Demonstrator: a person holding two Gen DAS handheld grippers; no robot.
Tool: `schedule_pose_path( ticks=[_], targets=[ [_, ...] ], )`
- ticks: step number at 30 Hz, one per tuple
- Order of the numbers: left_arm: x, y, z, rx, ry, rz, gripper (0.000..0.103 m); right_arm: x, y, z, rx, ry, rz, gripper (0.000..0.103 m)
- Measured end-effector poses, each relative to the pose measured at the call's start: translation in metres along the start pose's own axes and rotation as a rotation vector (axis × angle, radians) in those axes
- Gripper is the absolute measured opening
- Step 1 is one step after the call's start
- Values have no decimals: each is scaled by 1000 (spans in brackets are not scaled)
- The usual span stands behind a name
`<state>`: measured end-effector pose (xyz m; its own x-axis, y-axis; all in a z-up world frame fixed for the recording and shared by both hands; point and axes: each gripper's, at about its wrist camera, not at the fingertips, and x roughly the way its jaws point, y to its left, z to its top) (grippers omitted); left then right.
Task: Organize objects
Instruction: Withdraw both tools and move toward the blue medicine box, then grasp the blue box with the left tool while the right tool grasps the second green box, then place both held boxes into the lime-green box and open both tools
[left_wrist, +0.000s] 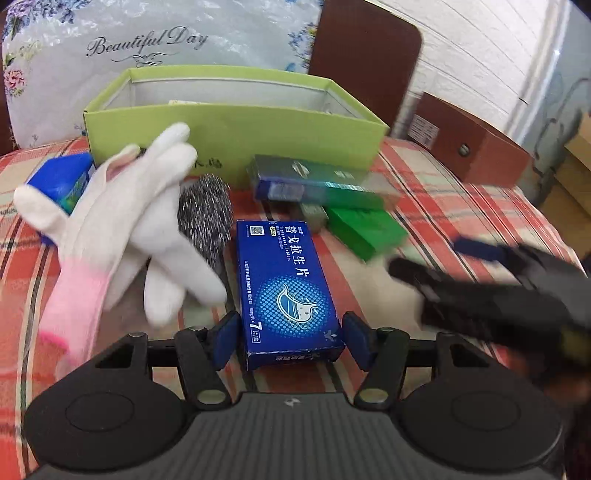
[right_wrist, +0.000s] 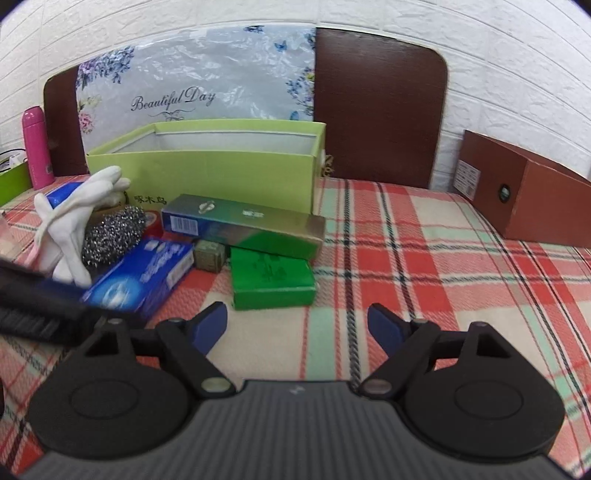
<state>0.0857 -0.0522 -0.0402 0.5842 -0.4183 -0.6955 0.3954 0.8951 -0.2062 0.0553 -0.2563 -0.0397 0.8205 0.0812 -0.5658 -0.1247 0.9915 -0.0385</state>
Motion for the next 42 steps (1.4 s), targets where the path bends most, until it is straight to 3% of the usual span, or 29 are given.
schedule_pose_path(
  ticks=[5, 7, 8, 15, 19, 22, 27, 31, 42],
  targets=[
    [-13, 0, -16, 7, 17, -24, 64, 36, 6, 11, -38, 20, 21, 84],
    [-11, 1, -16, -4, 18, -12, 64, 44, 6, 12, -36, 50, 39, 62],
    [-11, 2, -15, -7, 17, -9, 64, 43, 4, 10, -25, 55, 45, 60],
    [-8, -2, -14, 23, 20, 2, 63, -8, -15, -16, 51, 113, 69, 60],
    [-9, -3, -13, 15, 14, 10, 64, -39, -10, -36, 21, 131, 78, 61],
    [-6, -4, -6, -5, 9, 36, 71, -49, -6, -40, 19, 130, 93, 62],
    [5, -6, 9, -27, -21, 34, 72, -47, -2, -35, 15, 92, 72, 67],
    [11, -11, 11, -3, -2, 18, 66, -45, -3, -32, 10, 71, 68, 67],
    [18, -16, 8, 35, 5, 46, 67, -31, -3, -34, 21, 98, 81, 68]
  ],
)
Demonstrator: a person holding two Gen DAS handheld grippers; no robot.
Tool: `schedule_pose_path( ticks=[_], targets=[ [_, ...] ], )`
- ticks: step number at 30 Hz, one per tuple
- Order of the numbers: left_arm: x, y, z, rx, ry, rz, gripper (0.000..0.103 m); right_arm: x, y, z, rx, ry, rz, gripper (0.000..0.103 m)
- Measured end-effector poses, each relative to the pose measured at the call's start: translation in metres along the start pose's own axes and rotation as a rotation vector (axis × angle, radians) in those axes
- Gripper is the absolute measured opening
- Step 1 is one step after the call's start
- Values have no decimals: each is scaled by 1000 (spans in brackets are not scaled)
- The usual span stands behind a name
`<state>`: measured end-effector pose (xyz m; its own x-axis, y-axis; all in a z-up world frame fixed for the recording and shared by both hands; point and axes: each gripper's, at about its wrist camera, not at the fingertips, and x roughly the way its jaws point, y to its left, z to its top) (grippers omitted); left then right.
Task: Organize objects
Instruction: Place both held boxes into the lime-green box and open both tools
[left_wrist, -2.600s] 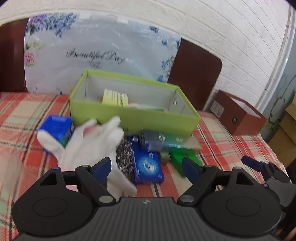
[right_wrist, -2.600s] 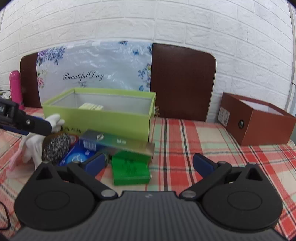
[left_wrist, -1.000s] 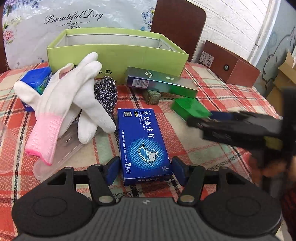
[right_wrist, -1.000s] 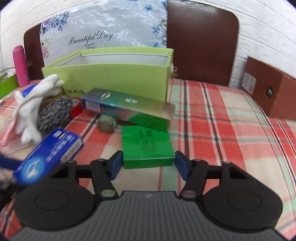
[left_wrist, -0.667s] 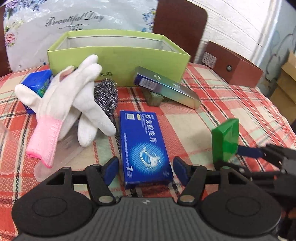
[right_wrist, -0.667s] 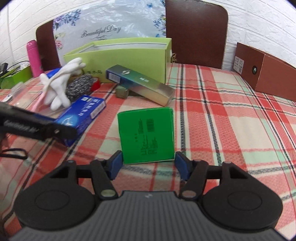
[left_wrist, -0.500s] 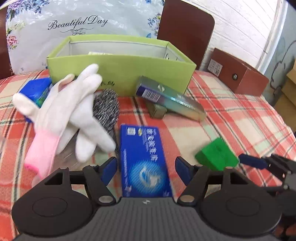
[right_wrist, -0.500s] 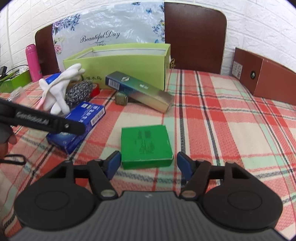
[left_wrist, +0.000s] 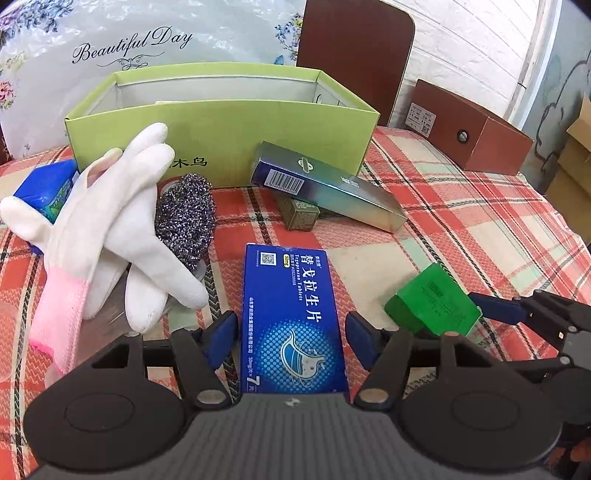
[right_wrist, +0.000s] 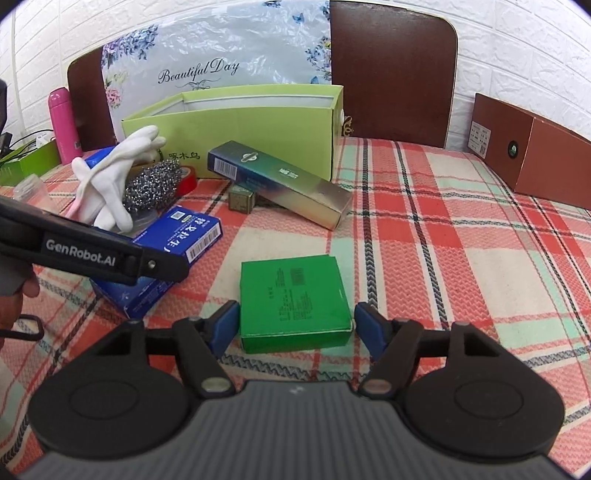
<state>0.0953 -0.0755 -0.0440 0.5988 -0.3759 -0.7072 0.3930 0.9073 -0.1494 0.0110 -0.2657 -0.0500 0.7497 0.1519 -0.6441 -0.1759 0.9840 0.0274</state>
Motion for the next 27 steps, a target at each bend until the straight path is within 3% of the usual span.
schedule_pose_path(
  ticks=[5, 7, 13, 19, 27],
  targets=[
    [2, -6, -3, 54, -9, 17, 68, 3, -1, -1, 10, 1, 8, 68],
    [2, -7, -3, 66, -11, 29, 62, 5, -1, -1, 6, 3, 4, 68],
    [-8, -5, -1, 59, -22, 16, 61, 4, 3, 1, -14, -1, 5, 61],
    [-49, -6, 18, 79, -142, -29, 61, -9, 0, 21, -12, -72, 9, 61],
    [-82, 1, 74, 96, -313, -11, 61, -19, -4, 86, -62, -239, 22, 61]
  ],
)
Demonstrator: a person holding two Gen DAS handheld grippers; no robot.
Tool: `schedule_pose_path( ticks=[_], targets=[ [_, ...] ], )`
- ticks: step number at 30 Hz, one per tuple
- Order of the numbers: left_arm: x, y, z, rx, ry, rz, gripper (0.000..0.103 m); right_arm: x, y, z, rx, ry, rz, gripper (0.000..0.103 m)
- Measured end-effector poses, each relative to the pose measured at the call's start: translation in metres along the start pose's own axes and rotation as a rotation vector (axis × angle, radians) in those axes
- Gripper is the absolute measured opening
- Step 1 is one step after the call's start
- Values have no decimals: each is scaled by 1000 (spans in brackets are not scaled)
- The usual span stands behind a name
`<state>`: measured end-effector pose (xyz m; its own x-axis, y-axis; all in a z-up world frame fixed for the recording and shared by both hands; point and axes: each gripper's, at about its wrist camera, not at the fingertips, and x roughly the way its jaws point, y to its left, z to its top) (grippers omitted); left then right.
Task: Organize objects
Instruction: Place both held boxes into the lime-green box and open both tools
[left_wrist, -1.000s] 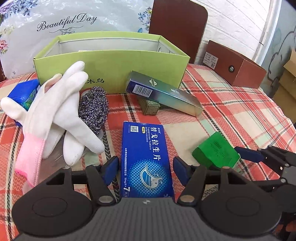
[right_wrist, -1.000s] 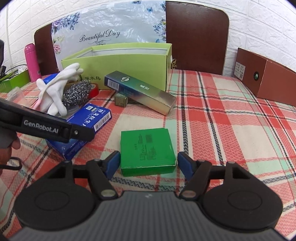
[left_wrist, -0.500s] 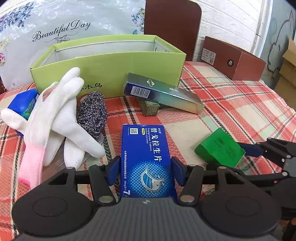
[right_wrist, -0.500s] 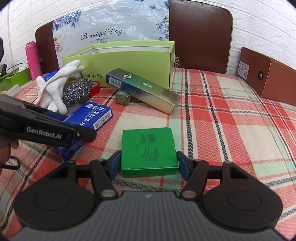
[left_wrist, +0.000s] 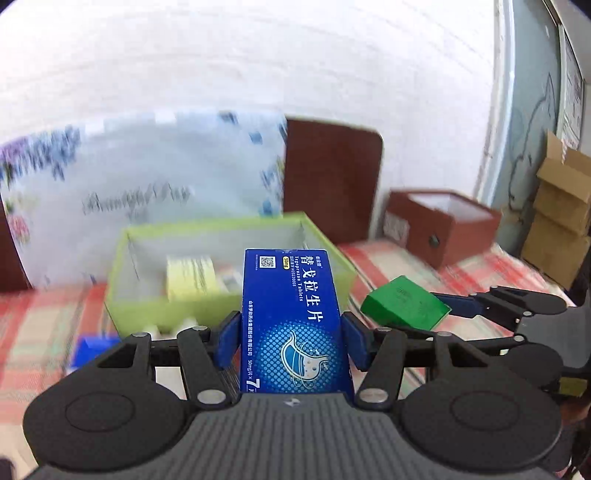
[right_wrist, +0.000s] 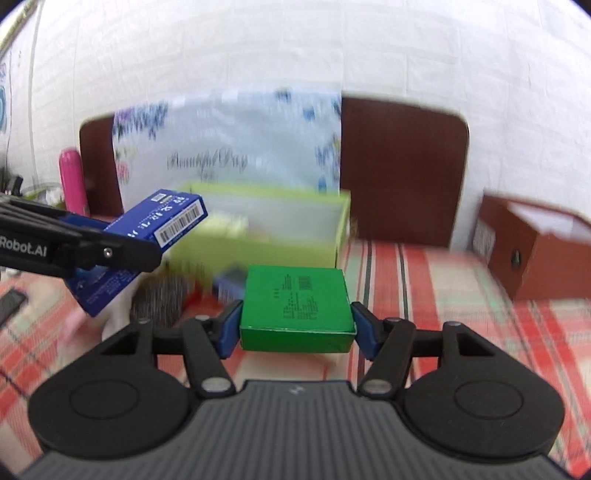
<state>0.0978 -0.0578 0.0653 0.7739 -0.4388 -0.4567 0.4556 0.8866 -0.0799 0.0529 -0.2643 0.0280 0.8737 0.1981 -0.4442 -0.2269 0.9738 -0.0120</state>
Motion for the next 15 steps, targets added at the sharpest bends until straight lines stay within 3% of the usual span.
schedule_pose_path(
  ticks=[8, 15],
  targets=[
    [39, 23, 56, -54, -75, 41, 61, 43, 13, 61, -109, -109, -20, 61],
    [111, 52, 65, -107, 10, 58, 61, 118, 24, 69, -141, -38, -67, 61]
  ],
)
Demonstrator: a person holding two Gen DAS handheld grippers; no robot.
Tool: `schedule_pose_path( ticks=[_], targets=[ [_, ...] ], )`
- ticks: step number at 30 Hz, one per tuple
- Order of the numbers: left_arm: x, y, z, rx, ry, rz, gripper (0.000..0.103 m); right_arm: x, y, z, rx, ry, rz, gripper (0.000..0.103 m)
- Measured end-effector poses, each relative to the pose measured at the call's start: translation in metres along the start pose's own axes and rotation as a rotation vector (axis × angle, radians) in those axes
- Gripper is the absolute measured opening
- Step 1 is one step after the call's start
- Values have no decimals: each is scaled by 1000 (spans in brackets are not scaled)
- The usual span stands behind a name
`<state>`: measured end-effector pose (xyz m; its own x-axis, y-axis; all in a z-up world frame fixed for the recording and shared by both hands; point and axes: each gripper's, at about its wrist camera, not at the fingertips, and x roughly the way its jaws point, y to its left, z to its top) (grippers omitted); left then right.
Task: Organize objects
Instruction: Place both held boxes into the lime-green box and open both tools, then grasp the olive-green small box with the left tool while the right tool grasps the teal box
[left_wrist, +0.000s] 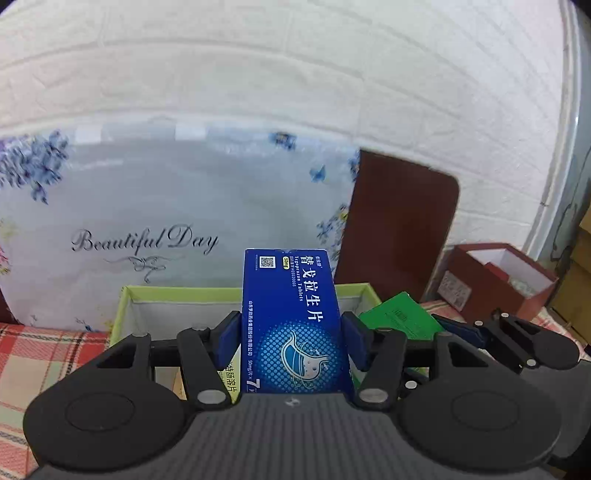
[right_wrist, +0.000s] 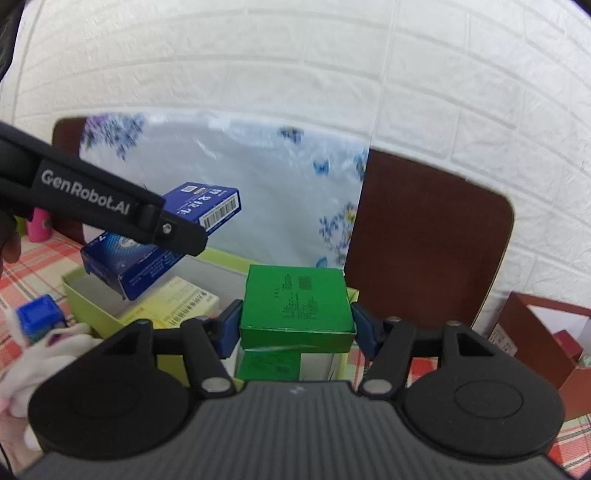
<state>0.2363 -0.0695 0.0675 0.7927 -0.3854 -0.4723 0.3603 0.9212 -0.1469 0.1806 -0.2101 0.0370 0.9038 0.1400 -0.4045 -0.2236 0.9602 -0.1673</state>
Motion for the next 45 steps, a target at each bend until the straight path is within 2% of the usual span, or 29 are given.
schedule_pose_path(
  ticks=[4, 9, 11, 12, 14, 15, 17, 21, 24, 26, 29, 32, 36, 39, 40, 43, 45],
  targets=[
    [29, 8, -3, -4, 48, 6, 61, 34, 2, -6, 17, 59, 6, 61],
    [47, 14, -8, 2, 62, 28, 61, 60, 6, -10, 23, 107, 29, 61],
    [50, 17, -12, 3, 44, 41, 75, 67, 10, -13, 9, 119, 38, 62],
    [50, 17, -13, 10, 47, 55, 85, 70, 11, -15, 8, 121, 50, 65],
    [47, 18, -14, 24, 42, 67, 85, 71, 9, -18, 30, 121, 48, 74],
    [42, 20, -14, 22, 41, 61, 86, 69, 7, -17, 37, 118, 49, 80],
    [29, 22, -12, 2, 27, 52, 86, 57, 3, -14, 29, 92, 49, 82],
    [-10, 19, -13, -37, -10, 48, 86, 7, -11, -12, 21, -27, 5, 93],
    [-41, 14, -26, -40, -32, 22, 86, -30, -28, -23, 11, -57, -2, 94],
    [-61, 9, -41, -44, -28, 4, 86, -49, -36, -37, -3, -43, 18, 94],
    [-86, 2, -71, -53, 0, -35, 86, -60, -40, -65, -38, 25, 82, 94],
    [-101, -5, -97, -49, 45, -63, 86, -50, -34, -88, -95, 96, 137, 93],
    [-115, -10, -118, -54, 84, -57, 86, -25, -28, -96, -127, 138, 204, 92],
    [-120, -10, -123, -70, 87, -49, 86, -14, -25, -94, -95, 170, 261, 84],
    [-121, -12, -123, -67, 85, -52, 86, -14, -23, -95, -86, 182, 284, 71],
    [-120, -19, -123, -52, 77, -75, 86, -33, -16, -102, -122, 178, 257, 52],
    [-114, -25, -122, -47, 82, -95, 86, -55, -16, -111, -92, 171, 225, 45]
  ],
)
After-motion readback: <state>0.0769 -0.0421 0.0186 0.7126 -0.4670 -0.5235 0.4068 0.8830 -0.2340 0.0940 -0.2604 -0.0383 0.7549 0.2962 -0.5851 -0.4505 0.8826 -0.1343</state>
